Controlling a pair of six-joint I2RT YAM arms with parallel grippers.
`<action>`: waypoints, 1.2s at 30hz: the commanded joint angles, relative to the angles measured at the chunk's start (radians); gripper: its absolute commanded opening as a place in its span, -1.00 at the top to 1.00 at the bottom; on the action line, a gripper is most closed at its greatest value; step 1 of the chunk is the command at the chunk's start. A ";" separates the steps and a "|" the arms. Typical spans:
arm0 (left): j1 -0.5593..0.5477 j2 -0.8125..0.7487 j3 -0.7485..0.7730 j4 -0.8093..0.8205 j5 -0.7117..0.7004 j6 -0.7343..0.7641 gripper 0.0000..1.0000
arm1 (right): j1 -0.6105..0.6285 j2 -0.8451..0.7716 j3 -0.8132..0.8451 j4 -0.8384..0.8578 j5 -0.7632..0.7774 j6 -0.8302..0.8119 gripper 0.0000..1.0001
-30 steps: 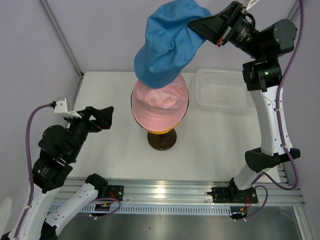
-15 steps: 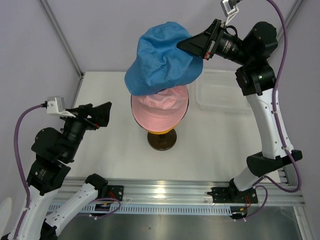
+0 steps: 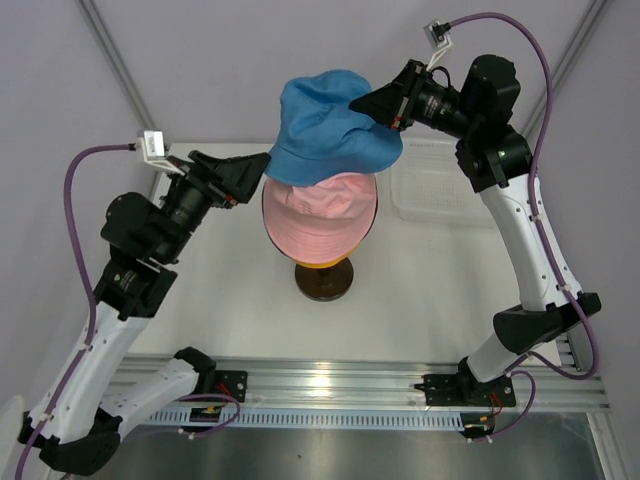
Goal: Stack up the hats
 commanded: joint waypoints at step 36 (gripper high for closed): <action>0.006 0.133 0.016 0.258 0.142 -0.559 0.98 | 0.034 -0.146 -0.183 0.159 0.150 -0.070 1.00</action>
